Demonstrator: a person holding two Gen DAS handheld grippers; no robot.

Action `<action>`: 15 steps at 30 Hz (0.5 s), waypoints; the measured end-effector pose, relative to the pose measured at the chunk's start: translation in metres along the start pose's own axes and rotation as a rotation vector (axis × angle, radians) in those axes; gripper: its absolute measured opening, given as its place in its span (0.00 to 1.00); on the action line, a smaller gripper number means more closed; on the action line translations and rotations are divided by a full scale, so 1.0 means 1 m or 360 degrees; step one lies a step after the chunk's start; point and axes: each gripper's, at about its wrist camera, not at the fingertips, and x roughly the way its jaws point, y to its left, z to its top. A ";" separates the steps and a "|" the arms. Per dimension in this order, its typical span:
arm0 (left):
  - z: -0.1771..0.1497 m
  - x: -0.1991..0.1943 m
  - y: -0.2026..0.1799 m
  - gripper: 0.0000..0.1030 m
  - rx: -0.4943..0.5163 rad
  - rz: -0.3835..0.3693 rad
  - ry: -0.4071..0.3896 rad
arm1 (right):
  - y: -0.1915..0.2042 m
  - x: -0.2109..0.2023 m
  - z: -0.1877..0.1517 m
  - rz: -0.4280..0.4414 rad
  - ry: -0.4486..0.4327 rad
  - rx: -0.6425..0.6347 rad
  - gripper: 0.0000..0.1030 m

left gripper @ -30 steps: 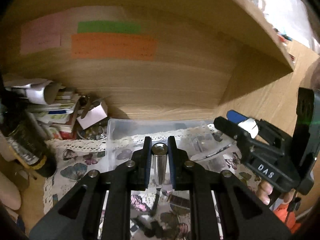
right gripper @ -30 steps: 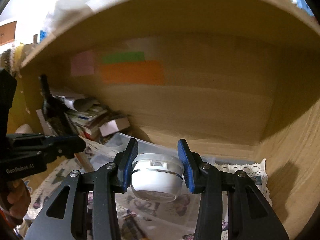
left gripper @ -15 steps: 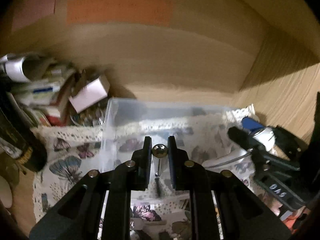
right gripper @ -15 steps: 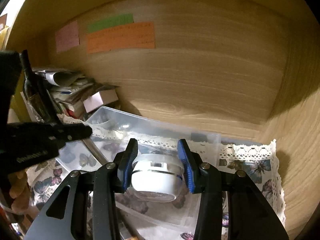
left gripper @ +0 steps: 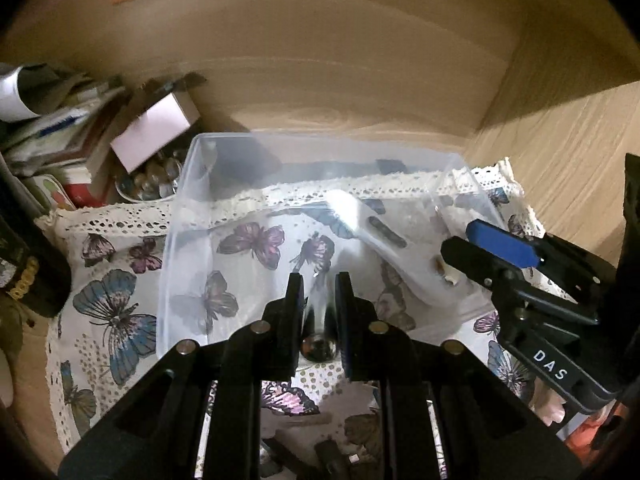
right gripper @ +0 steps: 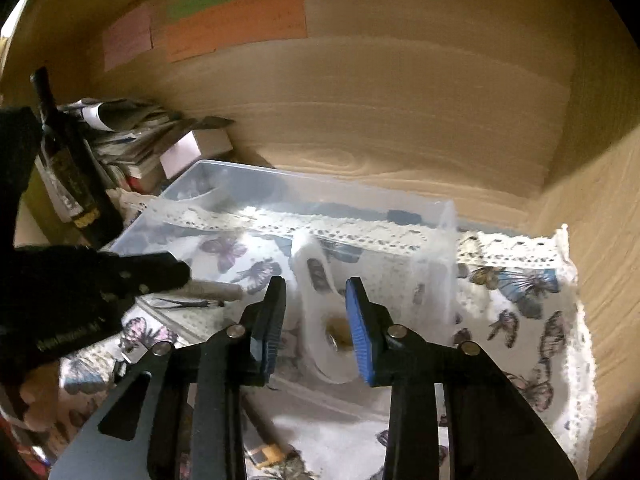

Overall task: Organize rigid objects
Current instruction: 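Carry the rod and magnifier into the clear box and open both tools, then move the left tool to the keys while the right tool approaches the black-gold block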

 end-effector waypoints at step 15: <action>0.000 -0.052 -0.003 0.69 0.0041 0.0021 -0.0171 | 0.011 -0.051 -0.008 0.0046 -0.0147 0.0016 0.58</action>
